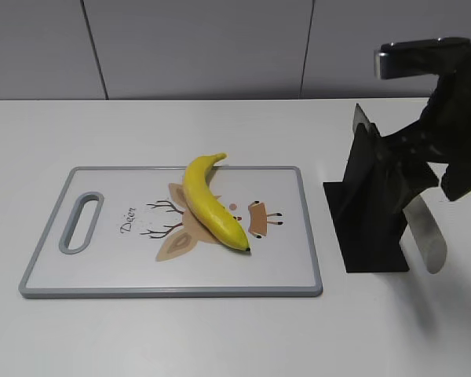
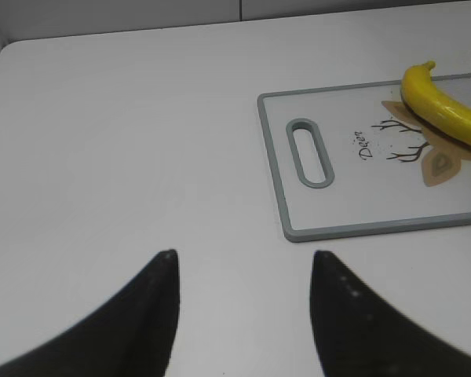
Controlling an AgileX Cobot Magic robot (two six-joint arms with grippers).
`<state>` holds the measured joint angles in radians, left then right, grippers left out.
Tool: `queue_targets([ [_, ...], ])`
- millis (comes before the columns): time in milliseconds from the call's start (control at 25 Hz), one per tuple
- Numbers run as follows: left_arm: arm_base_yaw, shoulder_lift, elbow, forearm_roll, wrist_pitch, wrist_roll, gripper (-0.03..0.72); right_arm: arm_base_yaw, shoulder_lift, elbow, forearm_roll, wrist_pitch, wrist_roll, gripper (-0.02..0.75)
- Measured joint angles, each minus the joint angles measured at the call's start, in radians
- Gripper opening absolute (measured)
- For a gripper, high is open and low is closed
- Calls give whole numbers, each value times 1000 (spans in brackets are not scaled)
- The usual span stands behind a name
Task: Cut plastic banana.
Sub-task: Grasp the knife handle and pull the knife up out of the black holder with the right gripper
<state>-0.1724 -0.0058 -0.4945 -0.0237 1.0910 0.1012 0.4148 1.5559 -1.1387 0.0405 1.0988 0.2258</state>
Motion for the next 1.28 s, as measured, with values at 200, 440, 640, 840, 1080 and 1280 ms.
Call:
queue_targets([
  [200, 0, 0, 0, 0, 0, 0, 521, 2, 96, 0, -1, 17, 33, 552],
  [440, 0, 0, 0, 0, 0, 0, 521, 4, 124, 1, -2, 33, 72, 475],
  [640, 0, 0, 0, 0, 0, 0, 520, 4, 125, 10, -5, 27, 82, 460],
  [840, 0, 0, 0, 0, 0, 0, 520, 4, 130, 64, -5, -4, 94, 456],
  [1080, 0, 0, 0, 0, 0, 0, 520, 4, 130, 69, 24, -51, 97, 436],
  [1280, 0, 0, 0, 0, 0, 0, 520, 4, 130, 69, 28, -64, 98, 405],
])
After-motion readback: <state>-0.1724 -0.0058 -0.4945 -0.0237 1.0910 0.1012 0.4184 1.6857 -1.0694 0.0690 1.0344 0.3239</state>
